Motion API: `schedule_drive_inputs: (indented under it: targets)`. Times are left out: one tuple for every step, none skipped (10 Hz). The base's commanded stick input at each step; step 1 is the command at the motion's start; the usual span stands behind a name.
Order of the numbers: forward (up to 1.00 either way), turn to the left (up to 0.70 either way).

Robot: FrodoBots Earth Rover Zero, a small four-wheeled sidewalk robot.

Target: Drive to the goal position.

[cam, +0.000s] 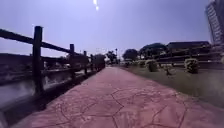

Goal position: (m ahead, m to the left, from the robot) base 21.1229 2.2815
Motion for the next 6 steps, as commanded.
schedule_drive_inputs:
  targets:
    - [1.00,0.01]
    - [1.00,0.01]
    - [1.00,0.01]
    - [1.00,0.01]
    - [1.00,0.01]
    - [1.00,0.01]
